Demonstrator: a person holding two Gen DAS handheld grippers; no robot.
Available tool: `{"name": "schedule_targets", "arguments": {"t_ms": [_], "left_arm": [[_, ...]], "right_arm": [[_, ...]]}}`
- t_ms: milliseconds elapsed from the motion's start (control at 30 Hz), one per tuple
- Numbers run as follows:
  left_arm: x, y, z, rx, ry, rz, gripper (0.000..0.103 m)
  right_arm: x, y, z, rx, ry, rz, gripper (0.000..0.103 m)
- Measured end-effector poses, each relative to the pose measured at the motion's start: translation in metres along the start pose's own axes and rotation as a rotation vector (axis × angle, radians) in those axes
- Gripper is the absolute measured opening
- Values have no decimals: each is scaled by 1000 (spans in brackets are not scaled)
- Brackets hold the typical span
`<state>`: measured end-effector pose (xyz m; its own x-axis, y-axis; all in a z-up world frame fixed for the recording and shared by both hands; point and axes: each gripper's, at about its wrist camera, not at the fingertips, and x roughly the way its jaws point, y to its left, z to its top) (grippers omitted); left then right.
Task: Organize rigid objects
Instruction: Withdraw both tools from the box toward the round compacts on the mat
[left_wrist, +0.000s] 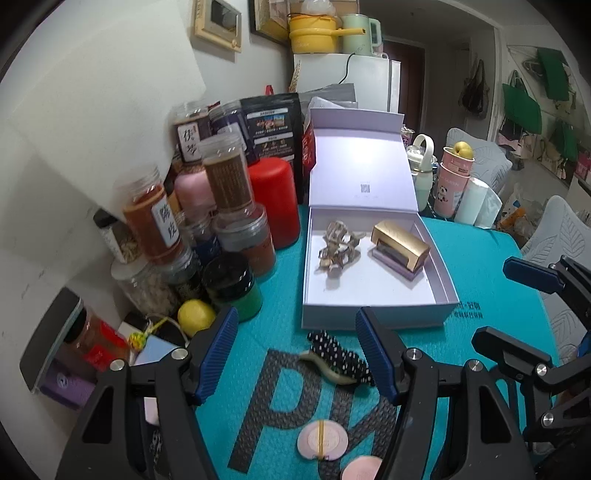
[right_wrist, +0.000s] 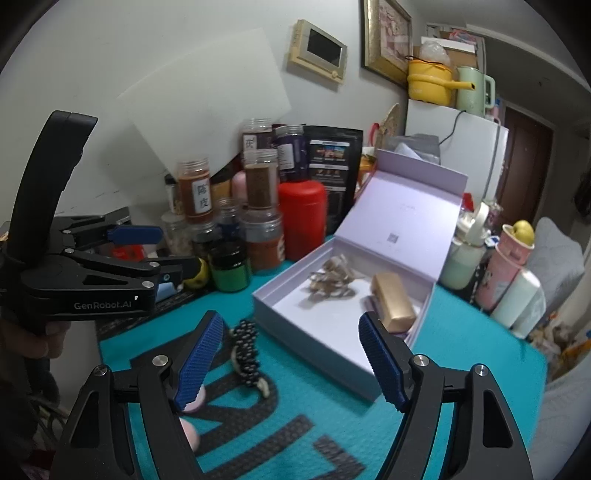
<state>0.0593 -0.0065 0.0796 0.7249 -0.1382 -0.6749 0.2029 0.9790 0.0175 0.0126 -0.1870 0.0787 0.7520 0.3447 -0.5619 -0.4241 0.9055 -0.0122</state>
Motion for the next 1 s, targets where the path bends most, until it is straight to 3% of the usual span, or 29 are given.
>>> {"name": "schedule_targets", "arguments": {"t_ms": [167,600,1000], "left_arm": [[2,5,-18,-2,33,7,66],[18,12,-65,-32,113,-57,66],[35,19,-104,-59,234,-52,66]], "right_arm": [[3,10,-15,47,9,41,77],[18,24,-62,126,97,91,77],[39,49,-109,191,239,177,77]]}}
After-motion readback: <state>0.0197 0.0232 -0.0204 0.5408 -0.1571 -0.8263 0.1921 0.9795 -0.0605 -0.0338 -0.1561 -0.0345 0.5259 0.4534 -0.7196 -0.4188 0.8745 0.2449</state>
